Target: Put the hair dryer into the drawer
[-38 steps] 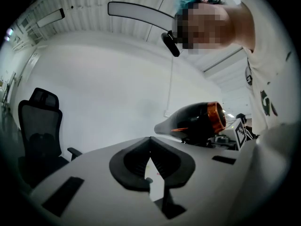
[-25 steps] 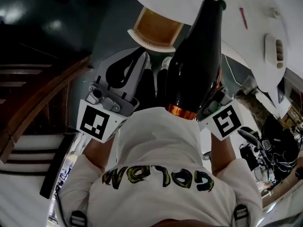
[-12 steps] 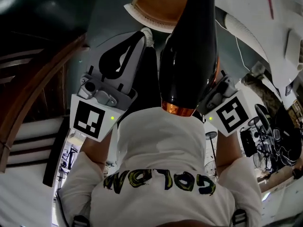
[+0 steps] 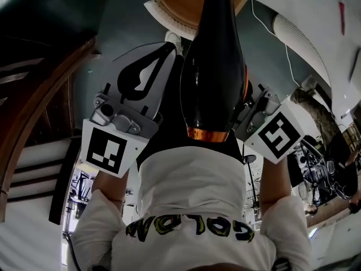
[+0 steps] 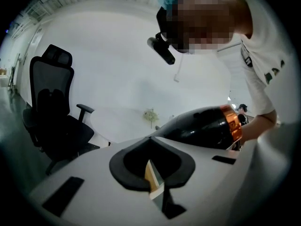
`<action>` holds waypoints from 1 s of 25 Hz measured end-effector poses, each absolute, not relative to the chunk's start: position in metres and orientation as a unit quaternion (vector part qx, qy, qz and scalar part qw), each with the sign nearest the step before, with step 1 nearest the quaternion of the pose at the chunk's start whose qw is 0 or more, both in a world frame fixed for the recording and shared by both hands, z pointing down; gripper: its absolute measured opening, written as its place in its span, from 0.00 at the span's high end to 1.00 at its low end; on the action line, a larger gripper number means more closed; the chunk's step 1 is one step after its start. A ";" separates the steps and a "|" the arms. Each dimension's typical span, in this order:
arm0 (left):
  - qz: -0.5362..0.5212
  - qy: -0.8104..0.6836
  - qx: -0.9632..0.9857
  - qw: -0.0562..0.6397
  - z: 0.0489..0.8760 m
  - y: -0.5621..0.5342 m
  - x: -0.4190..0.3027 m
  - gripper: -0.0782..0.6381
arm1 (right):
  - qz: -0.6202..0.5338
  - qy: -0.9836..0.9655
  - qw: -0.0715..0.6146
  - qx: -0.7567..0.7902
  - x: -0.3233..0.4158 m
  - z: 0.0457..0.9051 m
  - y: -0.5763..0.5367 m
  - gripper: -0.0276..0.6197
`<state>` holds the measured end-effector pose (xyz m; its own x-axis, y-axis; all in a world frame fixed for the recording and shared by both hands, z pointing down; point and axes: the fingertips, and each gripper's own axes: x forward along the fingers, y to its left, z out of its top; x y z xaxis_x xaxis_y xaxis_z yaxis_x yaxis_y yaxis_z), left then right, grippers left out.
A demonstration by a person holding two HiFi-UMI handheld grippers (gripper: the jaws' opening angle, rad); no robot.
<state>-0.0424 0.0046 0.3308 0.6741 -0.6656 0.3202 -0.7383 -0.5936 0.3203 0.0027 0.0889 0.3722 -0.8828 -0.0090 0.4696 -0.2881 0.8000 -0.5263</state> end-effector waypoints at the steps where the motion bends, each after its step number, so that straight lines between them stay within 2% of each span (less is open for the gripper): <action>1: 0.089 -0.391 0.890 0.217 0.337 0.005 -0.042 0.88 | 0.315 -0.917 0.232 0.073 0.002 0.377 0.089 0.59; 14: 0.180 -0.342 0.899 0.209 0.401 -0.015 -0.043 0.88 | 0.343 -0.890 0.298 0.038 0.002 0.447 0.059 0.59; 25: 0.296 -0.293 0.898 0.139 0.443 -0.042 -0.056 0.88 | 0.314 -0.865 0.387 0.063 0.000 0.502 0.020 0.59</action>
